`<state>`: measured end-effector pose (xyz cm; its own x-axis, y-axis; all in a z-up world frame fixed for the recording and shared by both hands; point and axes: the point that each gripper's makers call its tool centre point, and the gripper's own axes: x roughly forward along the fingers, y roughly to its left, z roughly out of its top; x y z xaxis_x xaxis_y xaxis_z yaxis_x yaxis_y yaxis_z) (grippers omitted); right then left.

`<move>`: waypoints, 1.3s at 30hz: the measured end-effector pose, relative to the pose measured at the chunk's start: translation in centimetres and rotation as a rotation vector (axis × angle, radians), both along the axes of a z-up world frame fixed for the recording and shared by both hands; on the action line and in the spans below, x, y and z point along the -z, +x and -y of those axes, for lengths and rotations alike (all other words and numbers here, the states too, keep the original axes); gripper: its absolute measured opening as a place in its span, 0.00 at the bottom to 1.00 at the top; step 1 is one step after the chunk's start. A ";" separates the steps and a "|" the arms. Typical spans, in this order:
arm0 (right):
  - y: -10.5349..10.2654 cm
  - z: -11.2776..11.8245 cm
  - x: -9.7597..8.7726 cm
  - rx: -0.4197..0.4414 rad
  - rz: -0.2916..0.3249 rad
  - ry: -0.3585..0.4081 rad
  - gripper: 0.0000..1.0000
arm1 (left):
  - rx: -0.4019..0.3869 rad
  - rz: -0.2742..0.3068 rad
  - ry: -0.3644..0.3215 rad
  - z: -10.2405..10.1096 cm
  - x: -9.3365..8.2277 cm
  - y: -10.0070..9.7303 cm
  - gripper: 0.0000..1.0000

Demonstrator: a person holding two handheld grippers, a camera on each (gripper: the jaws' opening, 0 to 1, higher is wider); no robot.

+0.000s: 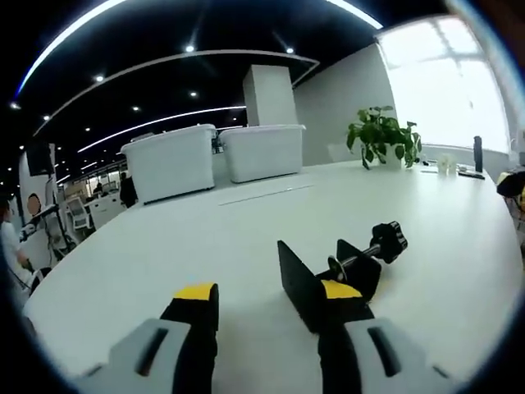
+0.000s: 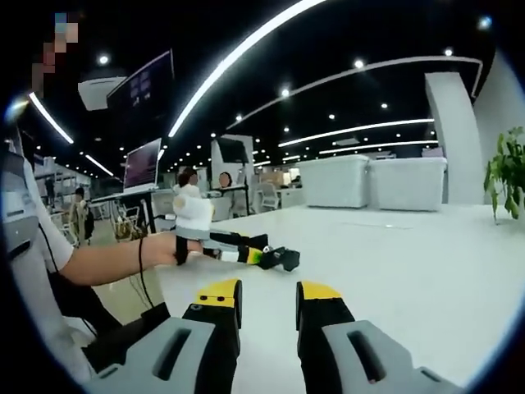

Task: Clamp the fixed fixture on the desktop, loosen the retaining clip, secure it to the edge of the desk, and tighten the retaining clip.

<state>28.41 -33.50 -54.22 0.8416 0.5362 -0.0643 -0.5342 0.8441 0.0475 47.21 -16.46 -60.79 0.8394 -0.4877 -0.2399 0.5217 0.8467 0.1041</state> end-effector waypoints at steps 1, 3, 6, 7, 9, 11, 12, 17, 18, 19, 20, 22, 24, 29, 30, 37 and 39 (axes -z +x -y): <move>0.0 0.0 0.1 0.000 -0.001 -0.004 0.26 | -0.002 0.002 0.002 0.0 0.0 0.1 0.49; 0.1 0.1 0.1 0.005 -0.001 -0.010 0.26 | -0.003 -0.012 -0.010 0.0 0.1 0.2 0.49; 0.1 0.3 0.0 0.016 -0.012 0.028 0.26 | 0.000 -0.007 -0.006 0.2 0.1 0.2 0.49; 0.0 0.3 -0.1 0.015 -0.014 0.045 0.26 | 0.001 -0.004 -0.004 0.2 0.0 0.3 0.49; 0.0 0.3 -0.2 0.016 -0.014 0.052 0.26 | 0.003 -0.001 -0.003 0.3 0.0 0.3 0.49; -0.1 0.1 0.0 0.016 -0.010 0.041 0.26 | -0.002 -0.008 -0.013 0.3 0.1 0.5 0.50; -0.1 0.1 0.1 0.015 -0.008 0.031 0.26 | -0.004 -0.009 -0.015 0.2 0.1 0.5 0.50; 0.0 0.0 0.6 0.011 -0.009 0.012 0.26 | 0.001 -0.006 -0.013 0.5 0.0 0.9 0.50; 0.1 0.0 0.6 0.011 -0.011 0.012 0.26 | 0.002 -0.004 -0.012 0.6 0.0 0.9 0.50; 0.1 0.0 0.7 0.011 -0.012 0.012 0.26 | 0.004 -0.004 -0.013 0.7 0.0 1.0 0.50; 0.1 0.0 0.7 0.012 -0.014 0.011 0.26 | 0.003 -0.002 -0.012 0.7 0.0 1.0 0.50; 0.2 0.0 0.7 0.013 -0.016 0.014 0.26 | -0.003 0.002 -0.013 0.7 0.0 1.0 0.50; 0.2 -0.1 0.5 0.015 -0.061 0.112 0.26 | 0.005 0.018 -0.004 0.9 -0.1 1.0 0.49; 0.5 0.3 0.1 0.031 -0.058 0.152 0.26 | 0.015 0.023 -0.003 1.0 -0.2 1.2 0.46; 0.6 0.3 0.2 0.033 -0.056 0.143 0.26 | 0.016 0.021 -0.005 1.1 -0.1 1.2 0.45; 1.1 0.5 1.0 0.046 -0.058 0.169 0.26 | 0.024 0.032 -0.005 1.4 -0.1 1.1 0.40; 1.6 0.8 1.4 0.064 -0.037 0.126 0.26 | 0.027 0.037 -0.006 1.7 -0.1 1.2 0.36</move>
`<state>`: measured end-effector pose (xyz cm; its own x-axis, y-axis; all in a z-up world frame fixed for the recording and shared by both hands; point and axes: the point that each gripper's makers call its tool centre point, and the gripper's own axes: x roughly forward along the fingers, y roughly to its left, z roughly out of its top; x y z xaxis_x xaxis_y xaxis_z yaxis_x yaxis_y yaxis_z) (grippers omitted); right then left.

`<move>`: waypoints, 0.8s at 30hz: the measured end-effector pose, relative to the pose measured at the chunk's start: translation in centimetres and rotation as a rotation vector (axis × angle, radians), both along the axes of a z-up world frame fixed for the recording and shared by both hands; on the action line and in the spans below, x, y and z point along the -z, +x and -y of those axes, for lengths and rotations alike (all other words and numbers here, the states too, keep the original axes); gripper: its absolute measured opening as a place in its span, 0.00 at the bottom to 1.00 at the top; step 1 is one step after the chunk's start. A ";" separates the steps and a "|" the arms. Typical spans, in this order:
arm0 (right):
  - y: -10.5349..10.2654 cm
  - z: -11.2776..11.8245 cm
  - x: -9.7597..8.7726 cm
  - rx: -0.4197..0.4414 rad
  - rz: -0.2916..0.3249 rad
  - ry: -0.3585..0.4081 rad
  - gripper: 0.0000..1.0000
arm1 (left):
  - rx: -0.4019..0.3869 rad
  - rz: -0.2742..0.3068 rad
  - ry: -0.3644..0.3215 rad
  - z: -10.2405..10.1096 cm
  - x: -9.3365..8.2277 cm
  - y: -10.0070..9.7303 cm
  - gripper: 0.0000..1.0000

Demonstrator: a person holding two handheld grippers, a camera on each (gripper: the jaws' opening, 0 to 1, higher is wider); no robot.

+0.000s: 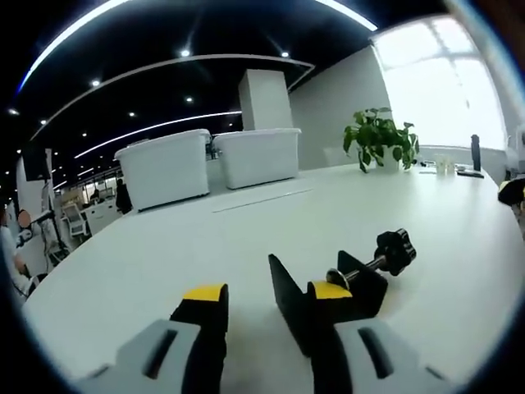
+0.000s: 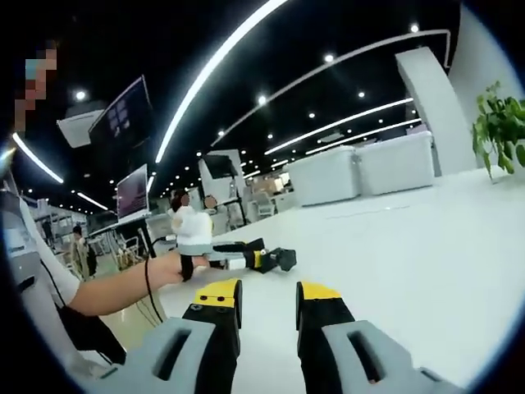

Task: Clamp the fixed fixture on the desktop, loosen the retaining clip, secure it to the edge of the desk, and tighten the retaining clip.

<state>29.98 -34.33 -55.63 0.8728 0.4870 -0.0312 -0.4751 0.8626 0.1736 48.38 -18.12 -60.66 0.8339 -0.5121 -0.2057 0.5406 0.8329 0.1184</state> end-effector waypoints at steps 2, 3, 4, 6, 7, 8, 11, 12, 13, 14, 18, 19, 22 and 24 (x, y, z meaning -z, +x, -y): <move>0.4 0.3 0.1 0.017 0.021 -0.026 0.26 | 0.005 0.004 -0.003 0.2 0.0 -0.1 0.34; 0.6 0.3 0.2 0.020 0.021 -0.024 0.26 | 0.003 0.010 0.000 0.2 0.0 -0.1 0.34; 0.8 0.5 0.2 0.023 0.024 -0.023 0.26 | 0.003 0.013 0.000 0.2 0.0 0.0 0.34; 1.3 0.8 0.2 0.033 0.028 -0.021 0.26 | 0.003 0.008 -0.004 0.1 0.0 -0.1 0.34; 1.5 0.9 0.4 0.035 0.027 -0.018 0.26 | 0.003 0.006 -0.007 0.2 0.0 -0.1 0.34; 1.8 1.1 0.5 0.042 0.023 -0.012 0.26 | 0.004 0.006 -0.008 0.2 0.0 -0.2 0.33; 2.2 1.4 0.8 0.054 0.022 -0.012 0.26 | 0.006 0.005 -0.012 0.3 0.1 -0.2 0.32; 2.3 1.5 0.8 0.059 0.022 -0.010 0.26 | 0.006 0.006 -0.013 0.3 0.1 -0.2 0.32; 2.5 1.6 0.7 0.076 0.026 -0.012 0.26 | 0.007 0.005 -0.016 0.3 0.1 -0.3 0.31; 2.9 2.0 0.0 0.102 0.070 -0.043 0.26 | 0.012 0.000 -0.026 0.4 0.1 -0.3 0.30; 3.9 1.2 -0.3 0.083 0.079 -0.067 0.26 | 0.014 -0.010 -0.043 0.6 0.2 -0.3 0.27; 4.2 1.0 -0.1 0.081 0.077 -0.069 0.26 | 0.013 -0.009 -0.044 0.6 0.2 -0.3 0.28; 4.7 0.9 0.9 0.079 0.063 -0.092 0.26 | 0.011 -0.008 -0.045 0.6 0.2 -0.3 0.28; 4.9 1.0 0.7 0.076 0.071 -0.095 0.26 | 0.010 -0.011 -0.047 0.5 0.2 -0.3 0.28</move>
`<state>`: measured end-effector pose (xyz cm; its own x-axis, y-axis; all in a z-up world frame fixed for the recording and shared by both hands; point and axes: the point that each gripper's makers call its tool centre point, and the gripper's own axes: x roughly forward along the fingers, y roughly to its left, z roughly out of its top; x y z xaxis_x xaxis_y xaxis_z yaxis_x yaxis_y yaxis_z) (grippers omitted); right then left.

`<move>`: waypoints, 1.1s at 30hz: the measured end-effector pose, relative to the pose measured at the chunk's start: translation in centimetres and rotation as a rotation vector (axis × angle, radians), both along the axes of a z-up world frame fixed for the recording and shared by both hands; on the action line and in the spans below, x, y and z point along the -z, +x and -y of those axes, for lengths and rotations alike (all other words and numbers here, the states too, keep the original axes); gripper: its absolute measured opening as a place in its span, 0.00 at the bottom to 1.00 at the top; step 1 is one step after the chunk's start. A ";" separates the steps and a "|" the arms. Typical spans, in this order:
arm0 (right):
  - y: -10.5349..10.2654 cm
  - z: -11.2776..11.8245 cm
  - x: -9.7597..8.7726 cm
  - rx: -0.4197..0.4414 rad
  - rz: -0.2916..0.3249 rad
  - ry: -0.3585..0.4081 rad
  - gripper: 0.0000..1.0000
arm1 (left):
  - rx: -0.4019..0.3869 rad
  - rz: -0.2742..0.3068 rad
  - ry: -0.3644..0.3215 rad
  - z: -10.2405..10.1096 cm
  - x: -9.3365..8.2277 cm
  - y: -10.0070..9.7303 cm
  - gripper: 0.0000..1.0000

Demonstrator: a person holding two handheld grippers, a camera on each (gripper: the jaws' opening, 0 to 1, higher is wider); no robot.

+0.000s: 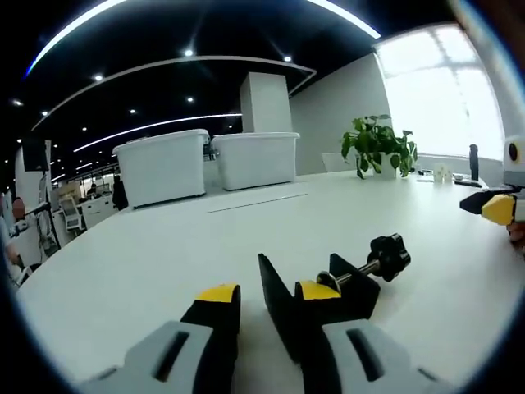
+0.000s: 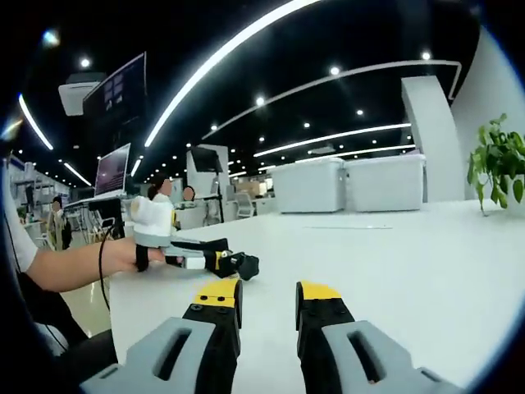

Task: Clamp the fixed fixture on the desktop, loosen the retaining clip, secure it to the edge of the desk, and tighten the retaining clip.

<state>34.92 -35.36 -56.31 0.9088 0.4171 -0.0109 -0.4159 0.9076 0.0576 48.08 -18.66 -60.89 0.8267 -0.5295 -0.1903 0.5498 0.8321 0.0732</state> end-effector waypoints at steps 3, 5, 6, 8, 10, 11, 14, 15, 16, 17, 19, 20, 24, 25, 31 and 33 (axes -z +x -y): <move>0.5 0.3 -0.1 0.006 0.001 0.011 0.26 | -0.001 -0.006 -0.003 0.0 0.0 0.0 0.28; 0.9 0.6 0.0 0.012 0.006 0.012 0.26 | -0.002 -0.003 -0.003 0.1 0.0 0.0 0.28; 1.0 0.6 0.0 0.012 0.010 0.018 0.26 | -0.003 -0.001 -0.002 0.1 0.0 0.0 0.27; 1.4 0.6 -0.2 0.012 0.019 0.031 0.26 | -0.004 0.008 0.002 0.1 0.0 0.0 0.27; 2.1 0.7 -0.3 0.025 0.033 0.031 0.26 | -0.001 0.012 0.005 0.2 0.0 0.0 0.25; 2.4 0.7 -0.4 0.028 0.036 0.033 0.26 | 0.004 0.014 0.008 0.4 0.0 -0.1 0.22; 3.0 0.5 -0.9 0.031 0.053 0.052 0.26 | 0.010 0.032 0.019 0.6 -0.1 -0.2 0.21; 3.1 0.5 -0.9 0.031 0.054 0.053 0.26 | 0.010 0.033 0.020 0.6 -0.1 -0.2 0.20; 3.3 0.4 -0.9 0.030 0.052 0.053 0.26 | 0.011 0.033 0.020 0.6 -0.1 -0.2 0.20; 3.5 0.3 -0.8 0.029 0.049 0.049 0.26 | 0.012 0.033 0.020 0.6 -0.1 -0.2 0.20; 3.7 0.2 -0.5 0.025 0.038 0.039 0.26 | 0.013 0.033 0.020 0.6 -0.1 -0.2 0.20; 3.6 0.0 -0.5 0.023 0.036 0.036 0.26 | 0.013 0.034 0.020 0.6 -0.1 -0.2 0.20; 3.7 0.0 -0.4 0.030 0.041 0.008 0.26 | 0.021 0.044 0.032 0.7 -0.2 -0.2 0.18; 3.8 0.0 -0.4 0.034 0.043 0.004 0.26 | 0.023 0.046 0.033 0.8 -0.2 -0.3 0.17; 4.7 1.5 -1.7 0.099 0.073 0.117 0.25 | 0.015 0.061 0.039 0.9 -0.2 0.0 0.16; 4.9 2.0 -1.6 0.109 0.065 0.135 0.25 | 0.016 0.060 0.039 0.9 -0.2 0.0 0.16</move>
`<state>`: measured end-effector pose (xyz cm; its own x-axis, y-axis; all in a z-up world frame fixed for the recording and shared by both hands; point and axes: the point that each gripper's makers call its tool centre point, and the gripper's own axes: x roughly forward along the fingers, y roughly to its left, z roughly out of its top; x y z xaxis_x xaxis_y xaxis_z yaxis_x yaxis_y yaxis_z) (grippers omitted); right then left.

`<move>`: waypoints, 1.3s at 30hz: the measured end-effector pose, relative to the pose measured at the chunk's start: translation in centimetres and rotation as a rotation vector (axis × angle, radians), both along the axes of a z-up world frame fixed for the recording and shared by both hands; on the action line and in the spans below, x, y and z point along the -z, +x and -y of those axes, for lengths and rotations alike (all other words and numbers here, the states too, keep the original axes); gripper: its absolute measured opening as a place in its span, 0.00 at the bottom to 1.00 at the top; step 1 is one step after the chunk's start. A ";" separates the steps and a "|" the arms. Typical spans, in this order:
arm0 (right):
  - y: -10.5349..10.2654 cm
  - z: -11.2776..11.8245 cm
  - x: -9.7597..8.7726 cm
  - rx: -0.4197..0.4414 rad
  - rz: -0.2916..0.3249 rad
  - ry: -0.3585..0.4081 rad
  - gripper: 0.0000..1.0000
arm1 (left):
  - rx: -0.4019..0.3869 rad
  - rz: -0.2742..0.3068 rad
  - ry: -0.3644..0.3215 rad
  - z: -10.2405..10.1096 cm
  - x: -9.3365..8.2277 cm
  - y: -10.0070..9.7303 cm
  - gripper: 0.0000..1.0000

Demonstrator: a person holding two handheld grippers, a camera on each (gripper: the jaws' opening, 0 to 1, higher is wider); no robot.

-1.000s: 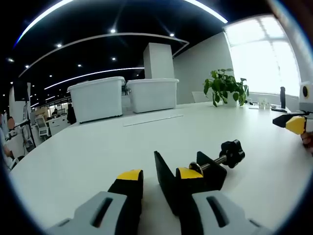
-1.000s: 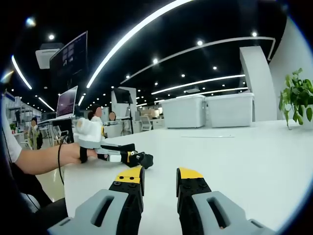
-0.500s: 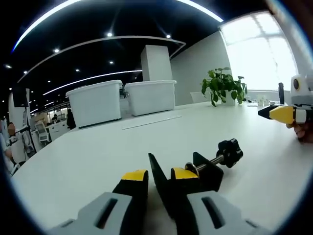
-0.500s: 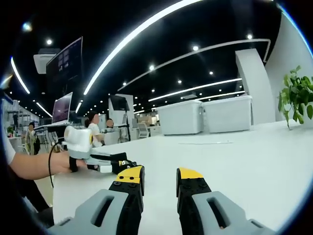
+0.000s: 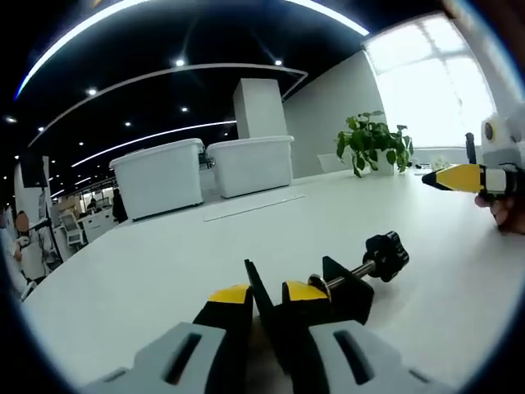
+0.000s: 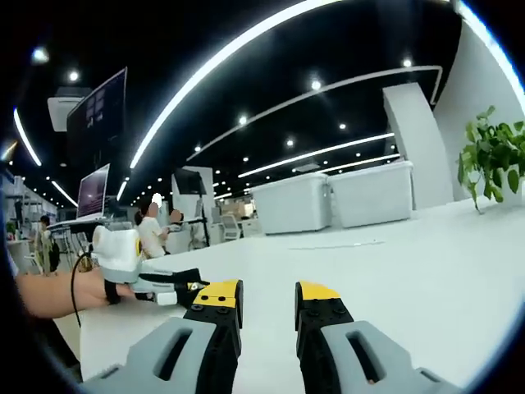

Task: Clamp the fixed fixture on the desktop, loosen the retaining clip, secure it to the edge of the desk, and tighten the retaining clip.

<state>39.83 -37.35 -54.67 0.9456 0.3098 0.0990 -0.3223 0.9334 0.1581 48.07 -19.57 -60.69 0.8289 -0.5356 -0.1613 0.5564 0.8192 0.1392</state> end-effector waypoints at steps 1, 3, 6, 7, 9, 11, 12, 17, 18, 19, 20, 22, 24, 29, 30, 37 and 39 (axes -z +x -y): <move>0.0 0.2 0.0 0.003 -0.002 0.010 0.25 | 0.000 0.000 0.000 0.0 0.0 0.0 0.16; 0.0 0.1 0.0 0.003 -0.001 0.018 0.25 | -0.002 0.000 0.000 0.0 0.0 0.0 0.16; 0.0 0.2 0.3 0.007 -0.008 0.001 0.21 | -0.008 0.027 0.014 0.1 -0.1 0.2 0.15; 0.1 0.3 0.3 0.009 -0.010 -0.001 0.21 | 0.003 0.071 0.053 0.3 -0.3 0.4 0.14; -0.1 0.5 0.1 0.016 0.000 0.007 0.21 | 0.003 0.065 0.053 0.7 -0.2 0.6 0.12; -0.2 0.6 -0.1 0.024 0.008 0.015 0.21 | -0.004 0.075 0.065 0.8 -0.2 0.9 0.11; -0.2 0.7 -0.1 0.028 0.009 0.017 0.21 | -0.006 0.076 0.067 0.8 -0.2 1.0 0.10; -0.2 0.4 0.2 0.027 0.000 -0.002 0.21 | -0.010 0.075 0.064 0.7 -0.2 1.1 0.10; -0.2 0.3 0.2 0.026 0.000 -0.006 0.21 | -0.009 0.077 0.066 0.7 -0.2 1.1 0.10; -0.2 0.3 0.3 0.025 -0.001 -0.011 0.21 | -0.008 0.079 0.067 0.7 -0.2 1.1 0.10; -0.2 0.3 0.3 0.024 -0.003 -0.017 0.21 | -0.010 0.084 0.072 0.7 -0.2 1.1 0.10; -0.1 0.3 0.4 0.025 -0.003 -0.031 0.21 | -0.009 0.085 0.075 0.6 -0.2 1.2 0.10; -0.1 0.1 0.5 0.021 -0.005 -0.047 0.21 | -0.008 0.089 0.078 0.6 -0.2 1.2 0.10; -0.3 -0.6 0.4 -0.025 -0.001 -0.045 0.22 | 0.005 0.097 0.083 0.7 -0.3 1.3 0.10; -0.3 -0.7 0.4 -0.032 -0.003 -0.042 0.22 | 0.010 0.098 0.082 0.8 -0.3 1.4 0.10; -0.3 -1.7 1.8 -0.078 -0.059 -0.080 0.27 | 0.063 0.122 0.093 1.2 -0.5 1.9 0.10; -0.3 -2.1 2.2 -0.091 -0.070 -0.105 0.29 | 0.074 0.116 0.086 1.2 -0.5 2.0 0.10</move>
<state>39.58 -35.21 -56.90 0.9164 0.4002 -0.0036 -0.3984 0.9132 0.0857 50.06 -20.79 -60.21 0.8037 -0.5839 -0.1146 0.5905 0.7589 0.2745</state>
